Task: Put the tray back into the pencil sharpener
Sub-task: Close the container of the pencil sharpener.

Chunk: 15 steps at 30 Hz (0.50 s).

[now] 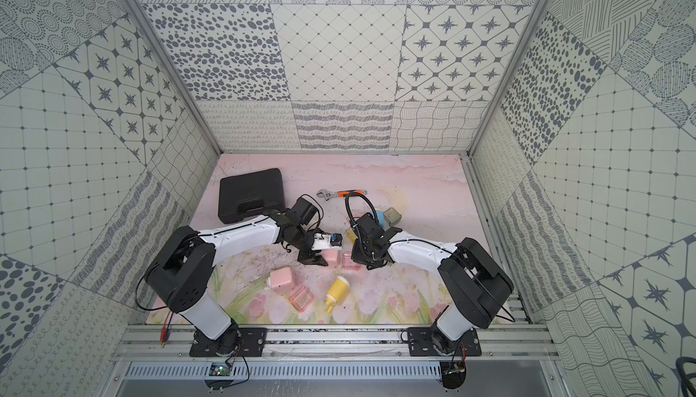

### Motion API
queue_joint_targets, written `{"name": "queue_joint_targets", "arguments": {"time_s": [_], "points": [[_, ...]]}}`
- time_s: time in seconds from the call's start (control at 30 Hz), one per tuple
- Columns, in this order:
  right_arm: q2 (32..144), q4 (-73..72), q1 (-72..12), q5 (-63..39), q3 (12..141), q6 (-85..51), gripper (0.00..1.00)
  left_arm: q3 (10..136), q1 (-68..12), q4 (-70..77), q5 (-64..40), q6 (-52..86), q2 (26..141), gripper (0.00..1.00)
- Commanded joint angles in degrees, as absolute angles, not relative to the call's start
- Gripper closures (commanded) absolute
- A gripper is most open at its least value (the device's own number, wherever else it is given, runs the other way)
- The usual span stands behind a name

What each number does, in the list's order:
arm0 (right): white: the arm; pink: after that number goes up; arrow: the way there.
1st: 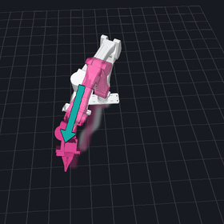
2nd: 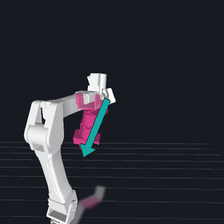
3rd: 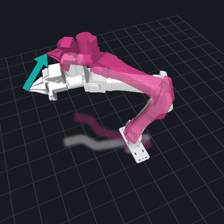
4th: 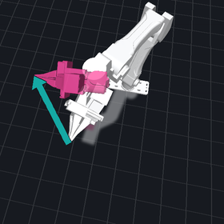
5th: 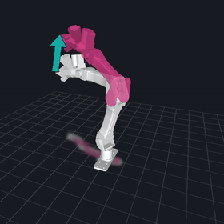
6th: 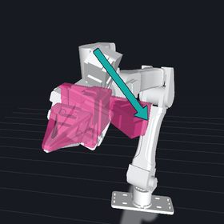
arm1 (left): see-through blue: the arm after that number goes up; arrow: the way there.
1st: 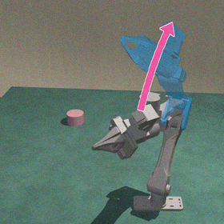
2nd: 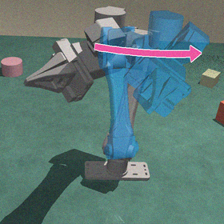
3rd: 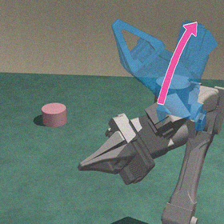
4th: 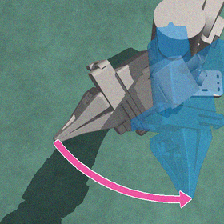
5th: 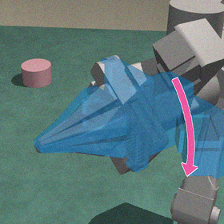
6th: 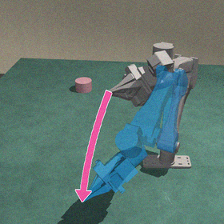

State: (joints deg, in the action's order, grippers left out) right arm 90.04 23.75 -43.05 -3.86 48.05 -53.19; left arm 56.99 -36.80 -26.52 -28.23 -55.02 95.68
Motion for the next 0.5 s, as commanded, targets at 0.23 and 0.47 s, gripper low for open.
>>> {"name": "queue_joint_targets", "arguments": {"time_s": [0.23, 0.47], "points": [[93.2, 18.9, -43.9, -6.3, 49.4, -54.2, 0.80, 56.4, -37.4, -21.5, -30.1, -55.0, 95.6, 0.68], [93.9, 15.9, -44.5, -7.6, 49.6, -55.0, 0.80, 56.4, -37.3, -20.2, -29.8, -54.6, 95.4, 0.68]]}}
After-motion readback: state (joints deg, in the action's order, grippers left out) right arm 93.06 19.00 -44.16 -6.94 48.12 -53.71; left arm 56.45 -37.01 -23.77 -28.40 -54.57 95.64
